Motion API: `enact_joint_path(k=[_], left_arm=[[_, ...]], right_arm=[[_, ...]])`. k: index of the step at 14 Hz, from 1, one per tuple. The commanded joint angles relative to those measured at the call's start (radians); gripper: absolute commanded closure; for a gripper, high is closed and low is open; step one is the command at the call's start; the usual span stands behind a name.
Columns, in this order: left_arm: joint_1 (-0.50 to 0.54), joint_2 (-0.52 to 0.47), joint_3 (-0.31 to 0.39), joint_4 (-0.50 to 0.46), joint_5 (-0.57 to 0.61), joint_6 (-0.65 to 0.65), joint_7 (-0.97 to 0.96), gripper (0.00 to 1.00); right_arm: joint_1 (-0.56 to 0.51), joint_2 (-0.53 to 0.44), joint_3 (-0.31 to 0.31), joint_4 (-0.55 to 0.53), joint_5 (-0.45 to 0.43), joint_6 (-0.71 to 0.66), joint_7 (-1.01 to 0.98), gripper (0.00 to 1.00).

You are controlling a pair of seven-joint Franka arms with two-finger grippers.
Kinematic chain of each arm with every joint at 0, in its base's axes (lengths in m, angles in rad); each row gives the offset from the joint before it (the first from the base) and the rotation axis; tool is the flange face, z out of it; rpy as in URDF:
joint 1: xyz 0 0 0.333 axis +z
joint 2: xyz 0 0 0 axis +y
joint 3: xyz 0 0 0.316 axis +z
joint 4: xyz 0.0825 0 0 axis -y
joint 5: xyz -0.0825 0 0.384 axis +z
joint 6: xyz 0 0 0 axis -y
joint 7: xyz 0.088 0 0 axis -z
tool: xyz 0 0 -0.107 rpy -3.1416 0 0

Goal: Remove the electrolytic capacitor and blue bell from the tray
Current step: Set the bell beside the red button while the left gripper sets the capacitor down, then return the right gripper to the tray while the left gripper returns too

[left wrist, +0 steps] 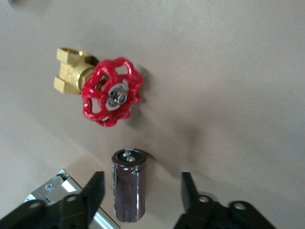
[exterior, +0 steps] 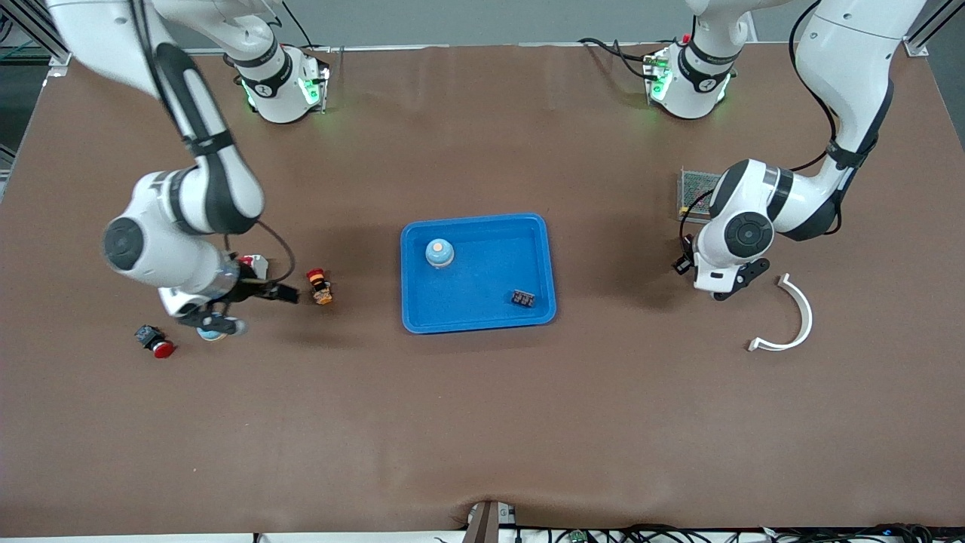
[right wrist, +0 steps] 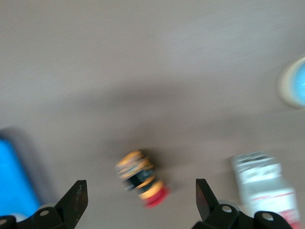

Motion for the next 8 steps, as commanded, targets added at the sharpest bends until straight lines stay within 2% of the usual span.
enact_joint_path(k=[1, 4, 8], left_arm=[[0.000, -0.017, -0.026, 0.064, -0.013, -0.085, -0.010, 0.00], [-0.006, -0.011, -0.077, 0.151, -0.095, -0.189, -0.051, 0.00], [-0.029, 0.004, -0.118, 0.221, -0.156, -0.191, -0.207, 0.00]], right_arm=[[0.126, -0.057, -0.014, -0.045, 0.009, 0.011, 0.041, 0.00], [0.231, -0.054, -0.014, -0.045, 0.008, 0.035, 0.163, 0.00], [0.347, -0.032, -0.014, -0.048, 0.005, 0.103, 0.321, 0.00]])
